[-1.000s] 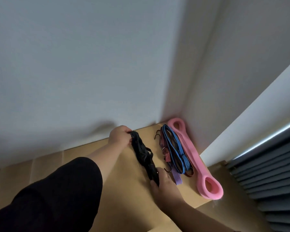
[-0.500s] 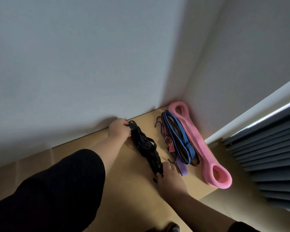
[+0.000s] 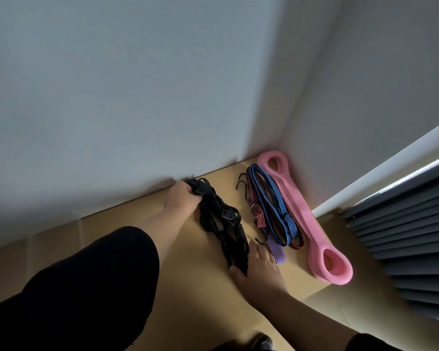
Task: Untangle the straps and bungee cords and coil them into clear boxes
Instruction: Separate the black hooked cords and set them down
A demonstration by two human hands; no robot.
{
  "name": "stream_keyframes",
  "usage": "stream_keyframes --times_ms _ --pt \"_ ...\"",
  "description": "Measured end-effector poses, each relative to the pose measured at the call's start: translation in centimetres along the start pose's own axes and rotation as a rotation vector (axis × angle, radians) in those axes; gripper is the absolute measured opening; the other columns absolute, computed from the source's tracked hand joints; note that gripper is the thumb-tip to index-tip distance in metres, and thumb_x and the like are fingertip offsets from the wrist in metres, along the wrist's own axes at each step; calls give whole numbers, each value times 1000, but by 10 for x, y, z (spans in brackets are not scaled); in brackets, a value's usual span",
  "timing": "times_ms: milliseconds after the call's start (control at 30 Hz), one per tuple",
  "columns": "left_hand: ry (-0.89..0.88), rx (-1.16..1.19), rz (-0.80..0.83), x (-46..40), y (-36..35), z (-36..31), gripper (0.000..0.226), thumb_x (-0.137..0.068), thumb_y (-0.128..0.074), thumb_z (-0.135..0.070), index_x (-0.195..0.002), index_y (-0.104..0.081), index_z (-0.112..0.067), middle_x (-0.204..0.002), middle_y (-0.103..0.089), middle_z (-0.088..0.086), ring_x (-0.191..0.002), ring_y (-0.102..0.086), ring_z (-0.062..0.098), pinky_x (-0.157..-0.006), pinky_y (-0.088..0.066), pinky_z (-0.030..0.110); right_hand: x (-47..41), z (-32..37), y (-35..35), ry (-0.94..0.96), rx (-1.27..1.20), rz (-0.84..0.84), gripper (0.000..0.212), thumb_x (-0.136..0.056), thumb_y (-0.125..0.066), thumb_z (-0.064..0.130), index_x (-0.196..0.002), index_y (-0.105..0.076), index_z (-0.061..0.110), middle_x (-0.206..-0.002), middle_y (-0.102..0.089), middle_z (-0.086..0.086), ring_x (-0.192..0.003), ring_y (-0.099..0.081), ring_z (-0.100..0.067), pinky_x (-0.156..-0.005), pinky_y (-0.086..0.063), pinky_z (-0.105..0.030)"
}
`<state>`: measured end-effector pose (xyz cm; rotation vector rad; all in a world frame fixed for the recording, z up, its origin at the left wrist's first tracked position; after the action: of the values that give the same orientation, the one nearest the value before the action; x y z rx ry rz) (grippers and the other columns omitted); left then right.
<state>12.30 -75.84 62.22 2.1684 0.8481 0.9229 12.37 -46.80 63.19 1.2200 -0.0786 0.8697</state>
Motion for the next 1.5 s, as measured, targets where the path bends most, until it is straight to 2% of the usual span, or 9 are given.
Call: stream_keyframes --times_ms 67,200,267,367,700,800,867,933,1500 --pt "17 -18 -11 6 3 4 32 -81 -76 -27 -69 -47 -26 -67 -48 -10 -61 -46 10 -56 -35 30 2 0 1 13 -9 7 90 -95 -47 61 -161 -6 14 -164 -20 -4 -151 -21 -25 -123 -23 -37" --pt "-1 -46 35 19 6 5 20 -87 -71 -36 -98 -62 -23 -93 -60 -10 -90 -58 15 -71 -40 29 9 1 5 49 -25 -4 89 -97 -48 56 -161 -3 13 -167 -14 -4 -153 -16 -23 -123 -18 -34" --pt "-28 -69 41 26 9 2 12 -89 -68 -31 -87 -60 -24 -84 -57 -8 -81 -56 15 -66 -37 29 11 0 7 62 -36 -1 90 -98 -47 55 -161 -1 12 -169 -9 -5 -155 -11 -22 -123 -15 -32" --pt "-49 -102 39 43 10 -1 32 -89 -63 -25 -68 -40 -19 -63 -39 -1 -58 -37 17 -54 -24 31 17 -1 9 82 -49 17 90 -98 -46 55 -161 2 12 -170 -4 -4 -156 -8 -20 -123 -15 -31" --pt "-36 -68 66 127 9 13 23 -91 -58 -29 -76 -42 -22 -74 -44 -3 -66 -42 17 -61 -34 30 47 0 25 236 -20 6 84 -101 -45 49 -162 -3 10 -170 -3 -5 -156 -3 -17 -123 -7 -27" --pt "-22 -47 64 159 11 29 7 -93 -59 -29 -97 -58 -23 -99 -57 1 -87 -55 18 -73 -40 28 59 6 24 285 -26 13 81 -101 -45 46 -161 -6 9 -170 -6 -6 -156 -7 -20 -124 -10 -31" --pt "25 -26 54 181 13 45 40 -96 -60 -32 -132 -60 -15 -132 -59 3 -119 -56 20 -96 -41 28 68 12 20 321 -31 20 80 -100 -46 44 -161 -8 9 -169 -8 -6 -155 -10 -21 -124 -14 -32" --pt "58 3 35 203 17 58 50 -97 -60 -32 -143 -53 -13 -145 -54 4 -132 -51 20 -106 -37 27 74 17 17 344 -46 28 80 -100 -47 43 -162 -8 10 -170 -7 -5 -155 -11 -21 -123 -16 -32" --pt "257 270 -216 346 110 189 50 -97 -54 -25 -146 -50 -15 -142 -56 8 -129 -53 23 -103 -48 38 131 155 -41 687 96 87 79 -101 -52 45 -162 -12 13 -170 -14 -3 -156 -13 -18 -123 -17 -31"
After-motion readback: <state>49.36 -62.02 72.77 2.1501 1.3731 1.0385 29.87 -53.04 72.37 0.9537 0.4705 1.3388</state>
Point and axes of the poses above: each hand's wrist, its own x-axis away from the middle knuckle, its own y-axis out of the back of the hand, z = x × y, the point moved 8 cm from there along -x, towards the middle knuckle
